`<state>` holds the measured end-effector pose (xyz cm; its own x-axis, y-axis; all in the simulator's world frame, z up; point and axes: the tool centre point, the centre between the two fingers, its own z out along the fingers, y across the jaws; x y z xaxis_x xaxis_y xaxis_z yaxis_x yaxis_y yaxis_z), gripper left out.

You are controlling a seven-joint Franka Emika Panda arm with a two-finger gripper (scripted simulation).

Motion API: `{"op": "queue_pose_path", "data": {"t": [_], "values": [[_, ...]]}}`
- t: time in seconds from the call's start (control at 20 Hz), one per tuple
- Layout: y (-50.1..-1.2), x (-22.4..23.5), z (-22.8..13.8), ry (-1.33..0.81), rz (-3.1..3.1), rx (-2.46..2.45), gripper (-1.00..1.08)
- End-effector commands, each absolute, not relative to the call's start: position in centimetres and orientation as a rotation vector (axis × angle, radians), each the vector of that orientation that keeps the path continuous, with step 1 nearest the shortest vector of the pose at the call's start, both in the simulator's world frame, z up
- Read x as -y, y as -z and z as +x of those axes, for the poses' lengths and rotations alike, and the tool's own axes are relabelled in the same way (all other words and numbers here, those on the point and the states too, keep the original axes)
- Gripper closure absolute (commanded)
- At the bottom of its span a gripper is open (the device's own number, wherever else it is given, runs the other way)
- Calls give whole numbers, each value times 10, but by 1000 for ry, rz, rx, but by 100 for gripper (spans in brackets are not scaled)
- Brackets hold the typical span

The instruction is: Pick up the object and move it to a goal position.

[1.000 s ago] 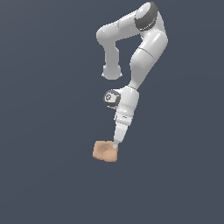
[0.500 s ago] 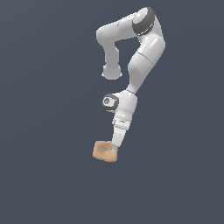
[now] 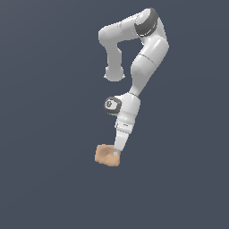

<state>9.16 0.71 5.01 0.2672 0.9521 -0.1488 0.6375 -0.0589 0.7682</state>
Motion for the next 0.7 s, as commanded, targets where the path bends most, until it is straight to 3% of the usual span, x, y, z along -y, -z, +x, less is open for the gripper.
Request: {"op": "queue_pose_path", "data": {"t": [0.0, 0.65], "values": [[-45, -7, 90, -518, 1782, -1457, 108], [-51, -33, 70, -523, 1779, -1452, 108]]}}
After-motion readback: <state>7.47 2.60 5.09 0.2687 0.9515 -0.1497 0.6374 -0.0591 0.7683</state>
